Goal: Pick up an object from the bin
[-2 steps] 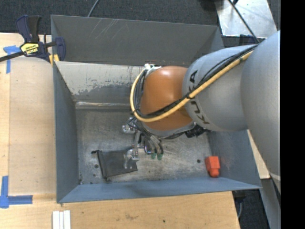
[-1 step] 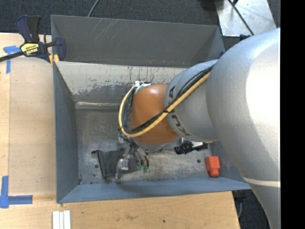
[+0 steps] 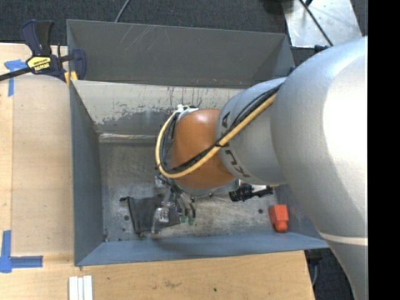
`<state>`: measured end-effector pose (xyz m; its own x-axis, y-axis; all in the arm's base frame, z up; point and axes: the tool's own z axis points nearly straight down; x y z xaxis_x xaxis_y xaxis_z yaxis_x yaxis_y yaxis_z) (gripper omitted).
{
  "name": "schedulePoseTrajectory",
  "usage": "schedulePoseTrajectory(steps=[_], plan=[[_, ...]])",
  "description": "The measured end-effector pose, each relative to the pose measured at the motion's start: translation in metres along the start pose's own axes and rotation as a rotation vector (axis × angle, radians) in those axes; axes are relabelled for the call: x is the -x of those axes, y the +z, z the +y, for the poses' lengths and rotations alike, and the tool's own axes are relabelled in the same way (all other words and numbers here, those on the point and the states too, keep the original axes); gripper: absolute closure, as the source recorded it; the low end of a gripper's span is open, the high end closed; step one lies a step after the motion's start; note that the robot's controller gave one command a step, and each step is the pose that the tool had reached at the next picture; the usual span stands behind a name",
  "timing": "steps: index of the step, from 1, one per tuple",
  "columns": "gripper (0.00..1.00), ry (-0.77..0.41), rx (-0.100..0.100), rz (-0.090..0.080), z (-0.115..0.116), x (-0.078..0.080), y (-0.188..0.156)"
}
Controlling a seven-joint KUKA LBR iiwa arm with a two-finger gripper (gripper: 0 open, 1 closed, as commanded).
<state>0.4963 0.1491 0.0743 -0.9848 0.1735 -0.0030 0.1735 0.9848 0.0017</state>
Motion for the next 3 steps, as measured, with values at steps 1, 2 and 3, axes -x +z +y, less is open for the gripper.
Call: schedulePoseTrajectory(steps=[1, 2, 3], plan=[[1.00, 0.003, 0.006, -0.016, 0.001, 0.005, -0.004], [1.00, 0.004, 0.000, -0.002, 0.001, 0.007, -0.009], [1.00, 0.006, 0.000, -0.001, 0.001, 0.008, -0.019]])
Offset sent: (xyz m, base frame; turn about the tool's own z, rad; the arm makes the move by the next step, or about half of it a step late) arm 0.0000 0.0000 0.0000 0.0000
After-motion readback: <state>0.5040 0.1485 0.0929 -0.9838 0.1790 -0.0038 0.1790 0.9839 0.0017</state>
